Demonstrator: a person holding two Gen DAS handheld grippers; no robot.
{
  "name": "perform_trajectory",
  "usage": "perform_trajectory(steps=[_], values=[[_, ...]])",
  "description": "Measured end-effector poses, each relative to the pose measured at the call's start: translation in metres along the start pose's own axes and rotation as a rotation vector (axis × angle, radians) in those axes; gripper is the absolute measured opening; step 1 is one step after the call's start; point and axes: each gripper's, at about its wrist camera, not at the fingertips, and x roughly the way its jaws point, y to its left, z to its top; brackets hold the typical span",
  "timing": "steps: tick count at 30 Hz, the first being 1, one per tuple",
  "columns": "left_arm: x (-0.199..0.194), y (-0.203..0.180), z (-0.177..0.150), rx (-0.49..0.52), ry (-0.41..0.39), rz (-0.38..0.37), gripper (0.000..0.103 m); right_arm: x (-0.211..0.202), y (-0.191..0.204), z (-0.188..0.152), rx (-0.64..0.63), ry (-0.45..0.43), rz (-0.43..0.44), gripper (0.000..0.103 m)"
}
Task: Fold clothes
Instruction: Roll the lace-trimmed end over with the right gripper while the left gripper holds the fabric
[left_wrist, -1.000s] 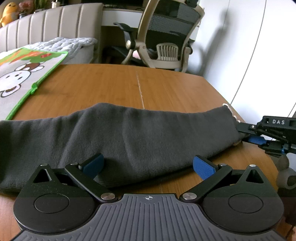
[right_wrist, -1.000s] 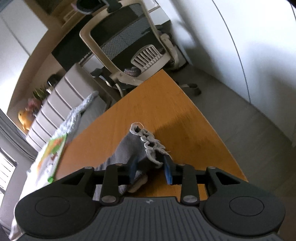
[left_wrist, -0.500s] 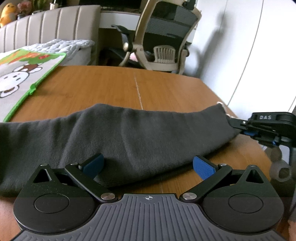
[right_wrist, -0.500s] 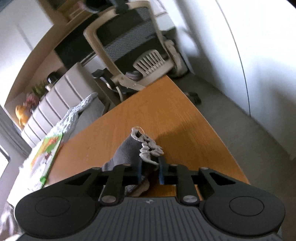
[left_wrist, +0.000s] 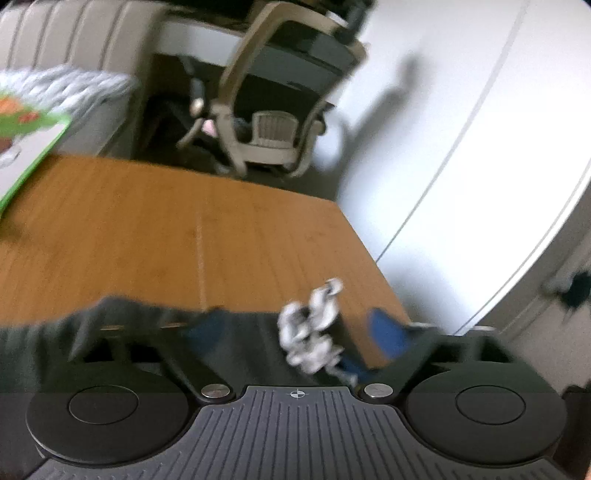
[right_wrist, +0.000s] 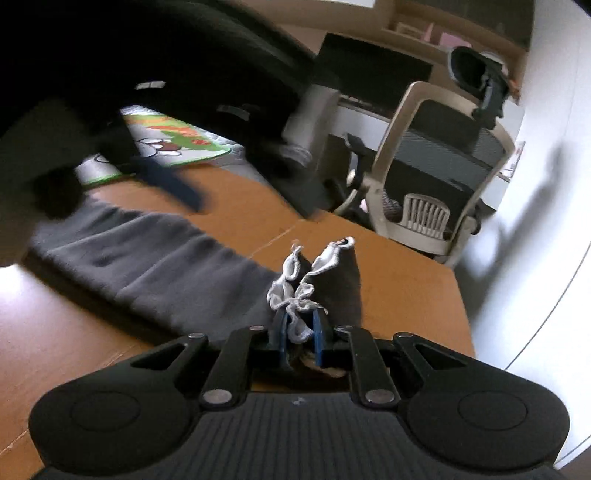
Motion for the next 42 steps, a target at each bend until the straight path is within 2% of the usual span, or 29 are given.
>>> perform_trajectory(steps=[2,5,8,22,27,30,34,39,42], values=[[0.016,-0.008,-0.001,0.038,0.030,0.025,0.060,0.003,0.014,0.000,-0.069,0.009,0.006,0.014],[0.041,-0.011,-0.008,0.072,0.073,0.076,0.058,0.003,0.007,0.000,-0.038,0.012,0.027,0.014],[0.057,-0.003,-0.018,0.063,0.106,0.103,0.060,0.003,-0.001,0.001,0.006,0.020,0.057,0.014],[0.054,0.003,-0.020,0.075,0.092,0.096,0.061,-0.003,0.002,-0.005,0.045,0.026,0.085,0.014],[0.054,0.002,-0.021,0.093,0.090,0.102,0.061,-0.010,-0.004,-0.003,0.070,0.021,0.152,0.028],[0.054,0.003,-0.021,0.093,0.091,0.100,0.061,-0.021,-0.019,-0.007,0.106,0.014,0.186,0.029],[0.054,0.003,-0.022,0.093,0.085,0.096,0.062,-0.030,-0.067,-0.017,0.306,0.047,0.222,0.029],[0.055,0.002,-0.024,0.088,0.072,0.092,0.062,-0.011,-0.111,-0.020,0.600,0.053,0.187,0.027],[0.053,0.005,-0.024,0.084,0.072,0.083,0.062,0.011,-0.106,-0.017,0.635,0.062,0.168,0.027]])
